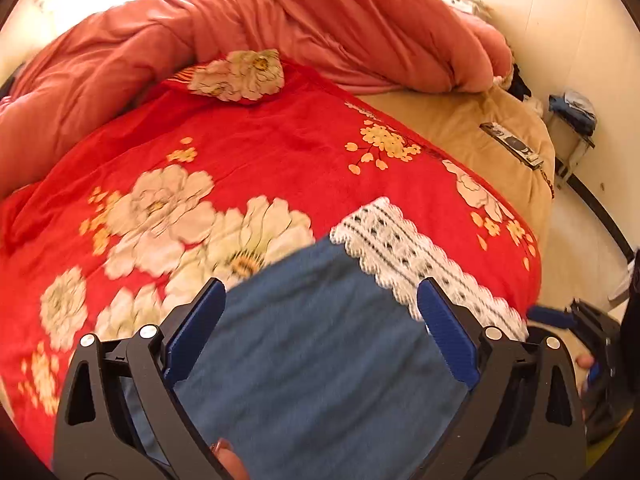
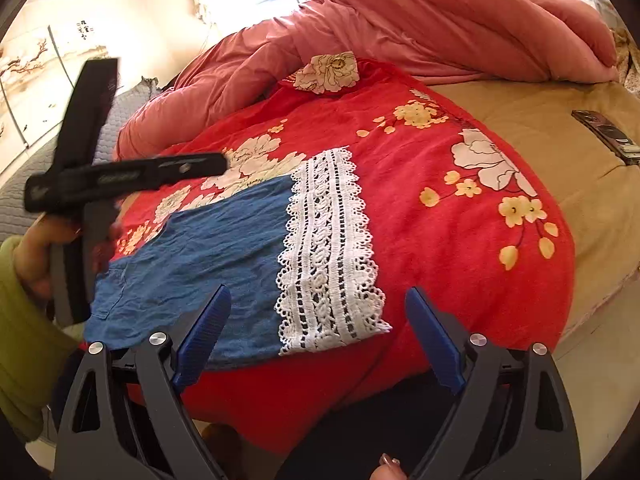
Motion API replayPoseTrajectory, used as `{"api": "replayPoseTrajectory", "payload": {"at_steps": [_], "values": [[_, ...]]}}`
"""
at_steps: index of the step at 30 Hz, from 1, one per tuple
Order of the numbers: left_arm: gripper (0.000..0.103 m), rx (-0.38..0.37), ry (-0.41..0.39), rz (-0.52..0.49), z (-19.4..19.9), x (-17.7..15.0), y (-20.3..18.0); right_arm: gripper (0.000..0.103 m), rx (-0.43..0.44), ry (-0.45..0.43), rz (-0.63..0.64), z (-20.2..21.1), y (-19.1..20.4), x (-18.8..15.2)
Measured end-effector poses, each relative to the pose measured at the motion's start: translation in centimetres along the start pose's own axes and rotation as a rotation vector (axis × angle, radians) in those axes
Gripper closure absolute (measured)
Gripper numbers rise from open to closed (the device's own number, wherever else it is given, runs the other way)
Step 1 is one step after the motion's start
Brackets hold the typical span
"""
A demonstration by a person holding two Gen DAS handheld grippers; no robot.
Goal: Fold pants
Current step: 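Grasp the white lace hem with the left gripper while the right gripper grasps it too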
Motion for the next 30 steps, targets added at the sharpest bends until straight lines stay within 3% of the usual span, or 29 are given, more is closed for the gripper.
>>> {"api": "replayPoseTrajectory", "payload": {"at_steps": [5,13,17,20,23,30], "values": [[0.013,-0.023,0.046,-0.031,-3.6,1.2,0.0,0.015,0.005,0.011,-0.01,-1.2,0.3,0.2],[0.014,-0.147,0.085,-0.046,-7.7,1.7,-0.9,0.014,0.024,0.071,-0.07,-3.1,-0.1,-0.6],[0.027,-0.247,0.134,-0.005,-9.5,1.2,-1.4,0.043,0.028,0.052,-0.097,-2.7,-0.5,-0.3],[0.041,-0.305,0.168,0.012,-10.4,0.5,-1.7,0.05,0.041,0.039,-0.104,-2.3,-0.5,-0.1],[0.044,-0.349,0.171,-0.007,-10.6,0.1,-2.3,0.052,0.083,0.029,-0.093,-2.1,0.2,0.2],[0.044,-0.387,0.176,-0.01,-11.2,-0.1,-2.3,0.048,0.069,0.091,-0.143,-3.8,-0.6,-0.5]]}}
Point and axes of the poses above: each gripper's, at about its wrist camera, not at the fingertips, and z roughly against the way its jaws point, y to its left, x to its top, the point moved 10 cm from there along -z, roughly the way its jaws point, and after that the axes turned 6 degrees about -y, right-handed, at the moved point
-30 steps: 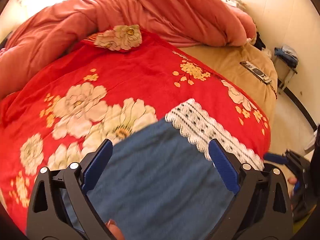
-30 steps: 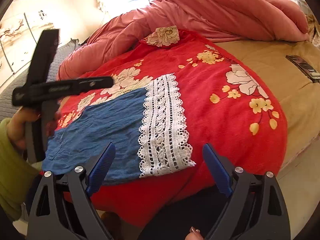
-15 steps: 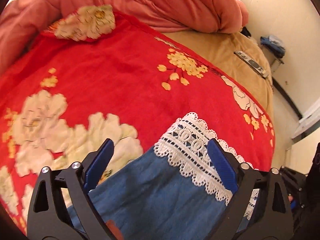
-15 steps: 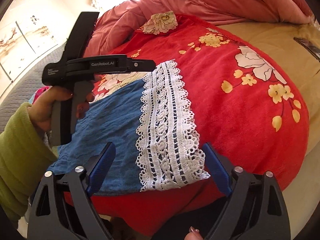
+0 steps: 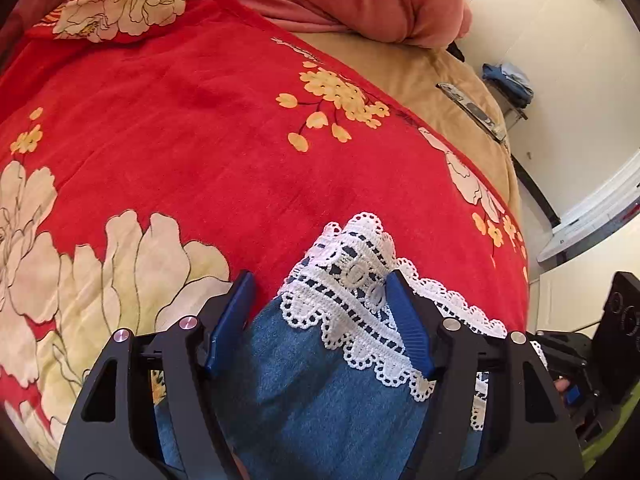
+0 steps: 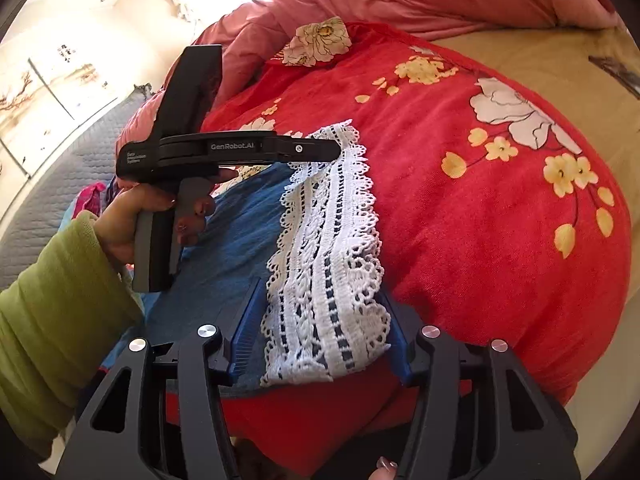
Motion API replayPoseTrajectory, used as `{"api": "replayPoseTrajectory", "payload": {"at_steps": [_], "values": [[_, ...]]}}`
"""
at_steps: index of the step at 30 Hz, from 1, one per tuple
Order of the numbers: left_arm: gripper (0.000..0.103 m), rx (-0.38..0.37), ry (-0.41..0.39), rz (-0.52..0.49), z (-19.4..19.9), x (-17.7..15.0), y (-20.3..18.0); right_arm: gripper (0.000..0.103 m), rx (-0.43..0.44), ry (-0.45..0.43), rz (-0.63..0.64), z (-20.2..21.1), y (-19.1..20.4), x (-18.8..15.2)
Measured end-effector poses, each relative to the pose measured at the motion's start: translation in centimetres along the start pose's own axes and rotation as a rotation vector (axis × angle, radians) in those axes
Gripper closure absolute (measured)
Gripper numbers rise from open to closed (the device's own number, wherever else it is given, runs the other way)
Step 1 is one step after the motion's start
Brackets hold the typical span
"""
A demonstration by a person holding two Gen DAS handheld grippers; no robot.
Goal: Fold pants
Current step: 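Grasp the white lace hem with the left gripper while the right gripper grasps it too, then lift the lace hem with both grippers and fold it over the denim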
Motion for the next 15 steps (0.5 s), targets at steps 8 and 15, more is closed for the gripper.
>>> {"api": "replayPoseTrajectory", "payload": {"at_steps": [8,15], "values": [[0.071,-0.03,-0.016,0.026,0.4,-0.2,-0.7,0.073,0.112,0.005,-0.053,-0.4,0.4,0.0],[0.088,-0.063,-0.08,0.058,2.7,0.4,-0.7,0.078,0.141,-0.056,-0.02,0.9,1.6,0.7]]}}
Point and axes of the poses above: each gripper's, at about its wrist camera, not at the fingertips, and z roughly against the way its jaws point, y to its left, x to its top, the point moved 10 cm from there along -z, roughly the way its jaws point, and after that the axes turned 6 degrees about -y, right-handed, at the moved point
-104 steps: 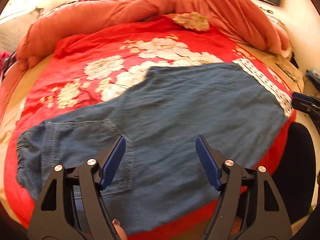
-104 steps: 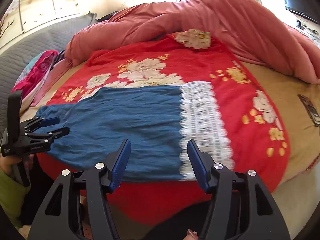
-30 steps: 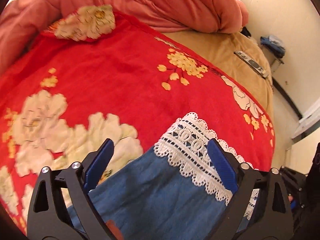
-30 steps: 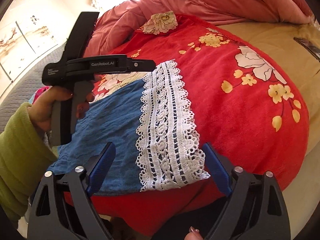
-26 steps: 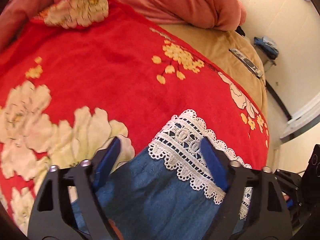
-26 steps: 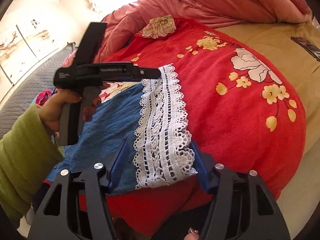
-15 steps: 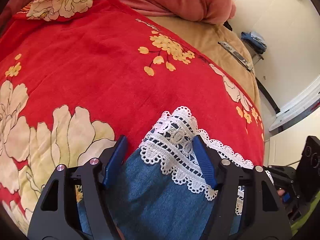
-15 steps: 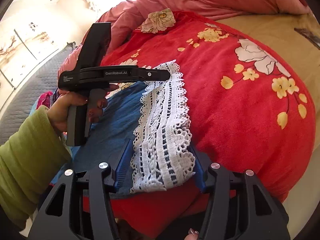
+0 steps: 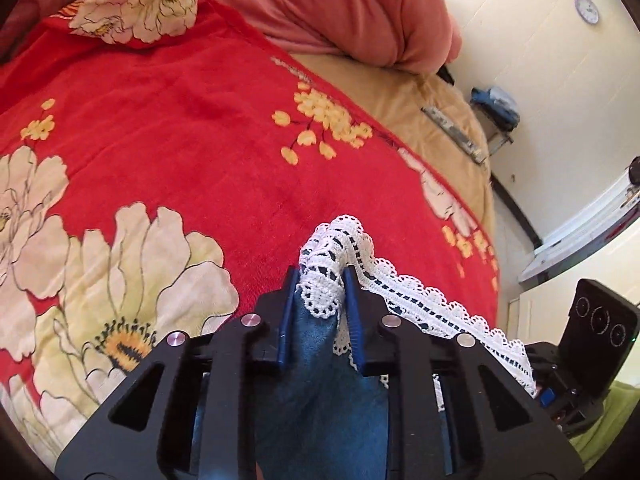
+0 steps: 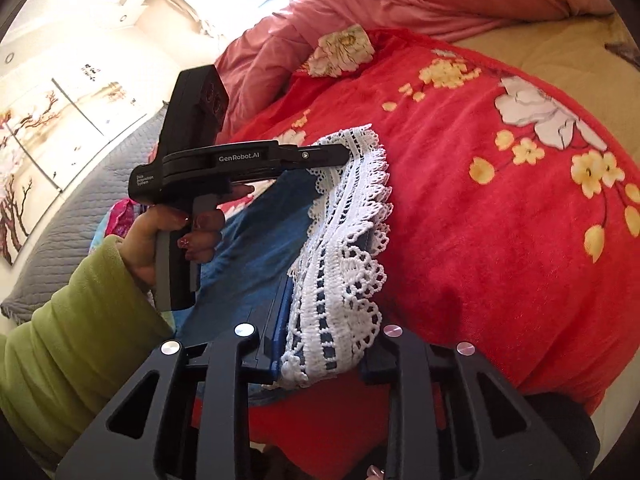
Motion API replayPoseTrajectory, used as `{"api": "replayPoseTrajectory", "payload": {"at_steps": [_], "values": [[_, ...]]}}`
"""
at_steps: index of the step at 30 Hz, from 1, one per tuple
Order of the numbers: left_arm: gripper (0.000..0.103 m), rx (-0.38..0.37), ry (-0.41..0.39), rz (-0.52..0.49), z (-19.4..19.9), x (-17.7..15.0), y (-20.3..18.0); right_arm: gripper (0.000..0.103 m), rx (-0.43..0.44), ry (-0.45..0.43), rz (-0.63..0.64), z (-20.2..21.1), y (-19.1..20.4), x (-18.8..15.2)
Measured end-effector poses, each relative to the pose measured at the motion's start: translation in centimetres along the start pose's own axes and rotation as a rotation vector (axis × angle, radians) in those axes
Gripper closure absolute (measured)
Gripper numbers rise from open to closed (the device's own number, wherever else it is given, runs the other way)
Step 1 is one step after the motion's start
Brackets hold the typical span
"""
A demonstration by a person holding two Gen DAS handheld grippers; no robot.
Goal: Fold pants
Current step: 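Lift the lace hem with both grippers and fold it over the denim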
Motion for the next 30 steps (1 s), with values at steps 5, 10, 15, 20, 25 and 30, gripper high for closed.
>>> {"api": "replayPoseTrajectory", "payload": {"at_steps": [5,10,15,20,25,30], "values": [[0.088,-0.045,-0.07,-0.004,2.6,1.2,-0.8,0.078,-0.03,-0.061,0.121,1.7,2.4,1.0],[0.088,-0.084,-0.146,-0.015,6.0,2.1,-1.2,0.078,-0.005,-0.107,0.21,2.9,6.1,2.4],[0.088,-0.11,-0.23,0.002,10.9,2.0,-0.2,0.079,0.062,-0.118,0.318,2.8,11.9,2.8],[0.088,-0.083,-0.281,0.051,15.2,-0.1,2.5,0.079,0.121,-0.07,0.409,0.4,16.8,1.3],[0.088,-0.035,-0.299,0.139,17.9,-3.5,5.9,0.079,0.146,0.031,0.488,-3.7,20.2,-2.3],[0.091,0.03,-0.292,0.248,19.5,-6.7,8.9,0.079,0.133,0.133,0.587,-7.4,22.0,-6.7]]}}
Point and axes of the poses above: each gripper's, at about its wrist camera, not at the fingertips, and z roughly against the way its jaws point, y to its left, x to its top, the point moved 10 cm from there along -z, roughly the way its jaws point, and after that the axes turned 6 degrees about -y, right-handed, at the moved point
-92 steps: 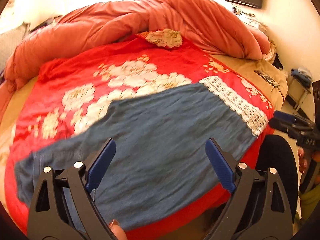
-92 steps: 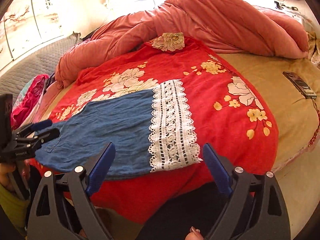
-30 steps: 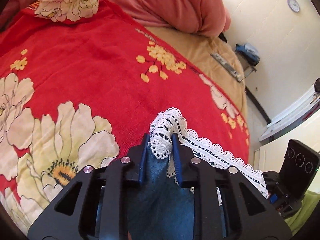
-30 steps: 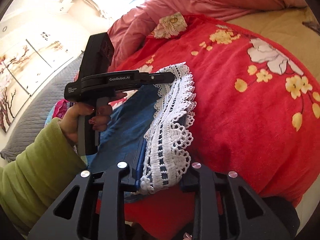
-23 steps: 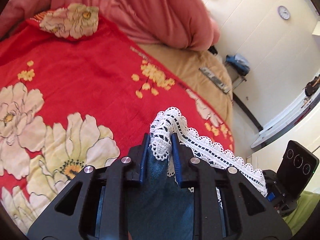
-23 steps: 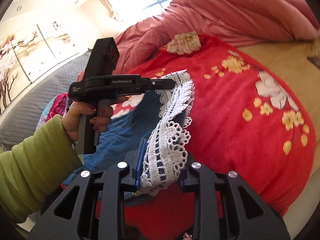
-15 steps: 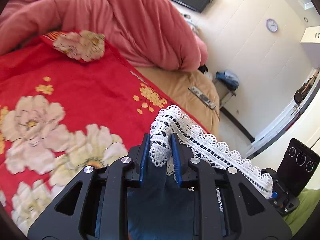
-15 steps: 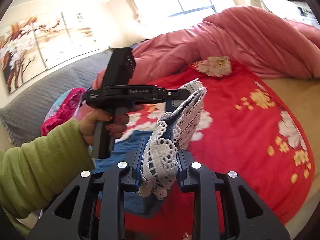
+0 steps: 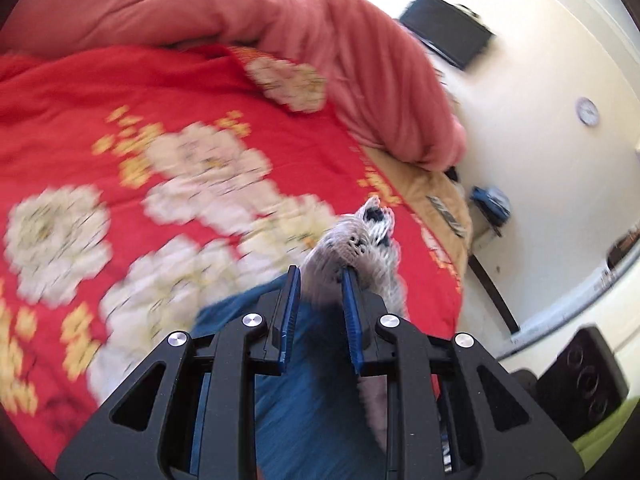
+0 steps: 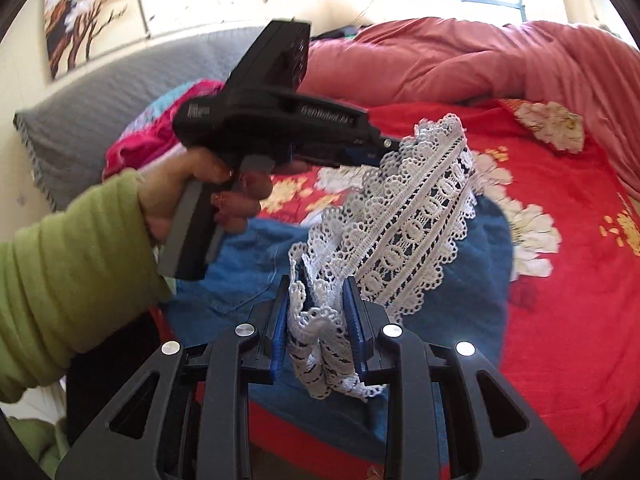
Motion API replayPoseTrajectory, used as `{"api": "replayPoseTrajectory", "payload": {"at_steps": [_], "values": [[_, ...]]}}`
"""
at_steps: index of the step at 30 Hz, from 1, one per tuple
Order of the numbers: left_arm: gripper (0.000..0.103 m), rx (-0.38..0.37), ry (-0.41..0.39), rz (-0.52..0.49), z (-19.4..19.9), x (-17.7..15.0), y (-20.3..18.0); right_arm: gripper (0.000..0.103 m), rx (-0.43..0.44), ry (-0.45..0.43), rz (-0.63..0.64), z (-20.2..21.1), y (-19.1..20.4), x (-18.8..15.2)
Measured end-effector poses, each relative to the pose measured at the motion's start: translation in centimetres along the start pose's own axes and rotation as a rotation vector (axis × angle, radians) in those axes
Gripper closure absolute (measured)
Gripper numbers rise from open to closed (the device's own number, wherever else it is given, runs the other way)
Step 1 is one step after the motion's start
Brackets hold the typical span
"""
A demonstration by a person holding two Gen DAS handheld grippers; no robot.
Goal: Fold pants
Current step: 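Lift the lace hem with both grippers and fold it over the denim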
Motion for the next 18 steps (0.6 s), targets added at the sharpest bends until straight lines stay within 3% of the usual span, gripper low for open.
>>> {"api": "replayPoseTrajectory", "payload": {"at_steps": [3,4,6,9,14,16,17,18], "values": [[0.09,0.013,-0.035,0.102,1.7,-0.7,2.1,0.079,0.01,0.057,0.046,-2.0,1.7,-1.5],[0.086,0.001,-0.057,0.141,2.3,-0.8,2.7,0.079,0.017,0.069,0.053,-2.5,2.0,-1.8],[0.065,0.017,-0.097,0.232,3.6,-1.2,4.5,0.079,0.046,0.093,0.068,-3.3,3.3,-2.5],[0.063,0.032,-0.101,0.335,4.0,-1.7,6.7,0.079,0.052,0.114,0.146,-4.2,5.1,-3.3],[0.05,0.047,-0.048,0.318,2.4,-2.3,6.7,0.078,0.043,0.086,0.165,-2.7,4.6,-3.2],[0.043,0.066,-0.031,0.279,1.9,-2.4,6.2,0.068,0.009,0.068,0.174,-1.5,4.0,-3.3],[0.041,0.092,-0.023,0.254,1.4,-2.4,6.1,0.055,-0.02,0.062,0.187,-0.8,3.6,-3.5],[0.041,0.11,-0.018,0.235,1.1,-2.4,6.1,0.048,-0.049,0.062,0.21,-0.2,3.3,-3.8]]}}
Point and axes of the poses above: each gripper's, at about its wrist camera, not at the fingertips, and z roughly against the way its jaws point, y to its left, x to its top, the point moved 10 cm from there along -z, roughly the way its jaws point, and after that the axes turned 6 degrees about -y, right-handed, at the moved point
